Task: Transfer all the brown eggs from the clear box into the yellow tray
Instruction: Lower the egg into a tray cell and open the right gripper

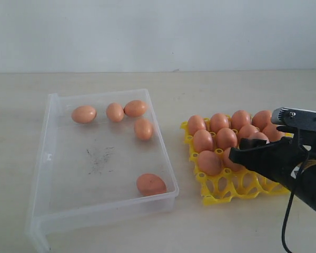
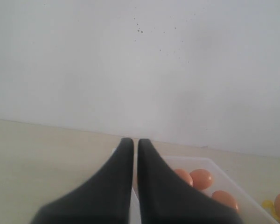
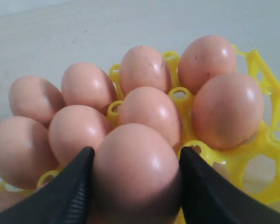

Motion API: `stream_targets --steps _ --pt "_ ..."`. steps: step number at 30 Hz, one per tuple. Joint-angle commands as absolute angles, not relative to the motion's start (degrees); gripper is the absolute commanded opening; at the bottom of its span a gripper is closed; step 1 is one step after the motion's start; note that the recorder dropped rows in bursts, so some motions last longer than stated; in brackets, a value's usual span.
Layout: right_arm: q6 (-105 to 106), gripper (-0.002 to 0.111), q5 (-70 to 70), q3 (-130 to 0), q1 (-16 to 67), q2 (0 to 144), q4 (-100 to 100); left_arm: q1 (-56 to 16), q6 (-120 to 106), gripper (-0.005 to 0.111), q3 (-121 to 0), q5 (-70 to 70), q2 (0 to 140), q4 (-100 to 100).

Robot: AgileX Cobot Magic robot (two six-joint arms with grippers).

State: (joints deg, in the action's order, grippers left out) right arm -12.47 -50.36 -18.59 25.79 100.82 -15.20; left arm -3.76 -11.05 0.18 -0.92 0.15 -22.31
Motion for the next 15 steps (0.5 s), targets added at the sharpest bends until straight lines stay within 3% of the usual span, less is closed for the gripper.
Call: stream_targets --steps 1,11,15 --pt "-9.8 0.000 -50.8 -18.8 25.5 102.0 -19.2 -4.0 -10.6 0.004 0.0 0.0 0.0 -22.9" --pt "-9.9 0.000 -50.6 -18.8 25.5 102.1 -20.7 -4.0 -10.6 0.004 0.0 0.0 0.0 -22.9" --pt "-10.4 0.016 -50.6 -18.8 25.5 102.1 -20.7 -4.0 -10.6 0.004 0.0 0.0 0.0 -22.9"
